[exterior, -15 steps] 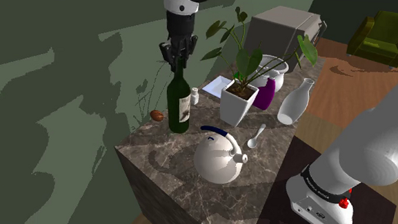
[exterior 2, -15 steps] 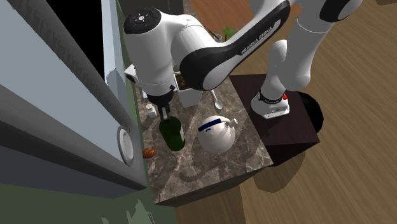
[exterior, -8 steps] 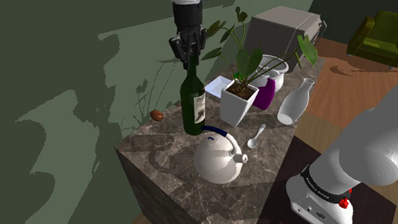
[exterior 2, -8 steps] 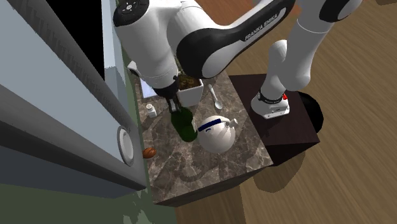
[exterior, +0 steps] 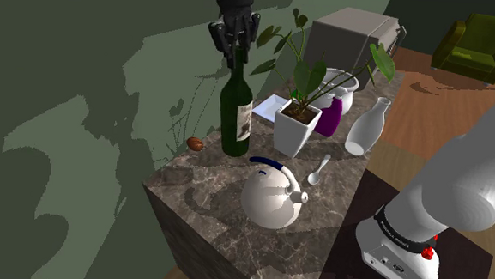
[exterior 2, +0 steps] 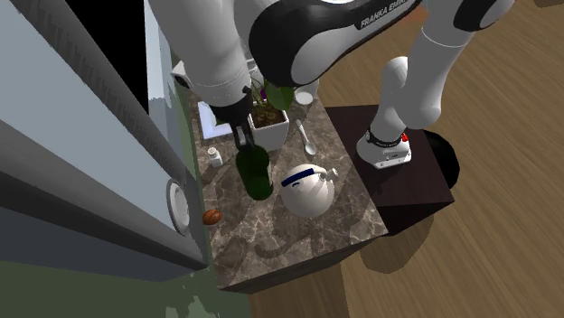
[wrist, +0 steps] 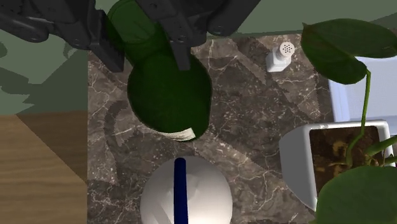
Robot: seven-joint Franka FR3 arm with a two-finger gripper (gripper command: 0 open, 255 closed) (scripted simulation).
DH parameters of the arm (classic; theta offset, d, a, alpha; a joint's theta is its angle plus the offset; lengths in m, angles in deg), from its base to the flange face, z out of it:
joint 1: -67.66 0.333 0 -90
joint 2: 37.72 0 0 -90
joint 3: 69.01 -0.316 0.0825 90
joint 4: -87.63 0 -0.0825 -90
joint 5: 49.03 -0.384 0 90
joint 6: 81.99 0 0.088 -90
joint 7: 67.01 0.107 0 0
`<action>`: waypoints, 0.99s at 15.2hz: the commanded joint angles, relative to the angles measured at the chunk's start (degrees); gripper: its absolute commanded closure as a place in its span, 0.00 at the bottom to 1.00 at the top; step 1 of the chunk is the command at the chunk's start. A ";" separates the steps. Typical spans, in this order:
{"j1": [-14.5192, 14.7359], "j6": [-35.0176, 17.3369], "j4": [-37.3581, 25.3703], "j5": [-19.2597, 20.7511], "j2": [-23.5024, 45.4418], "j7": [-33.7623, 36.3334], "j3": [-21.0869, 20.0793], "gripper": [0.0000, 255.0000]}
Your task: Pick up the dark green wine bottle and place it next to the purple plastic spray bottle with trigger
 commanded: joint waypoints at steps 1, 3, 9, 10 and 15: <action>0.04 -8.06 -2.67 0.24 0.45 -0.60 -0.04 1.00; 0.09 -6.41 -4.71 0.39 0.87 -0.52 -0.09 1.00; 0.30 -1.26 -11.44 1.01 2.56 -0.18 -0.37 1.00; 0.35 -0.37 -12.66 1.14 2.92 -0.10 -0.43 1.00; 0.80 4.30 -19.33 1.97 5.06 0.33 -0.74 1.00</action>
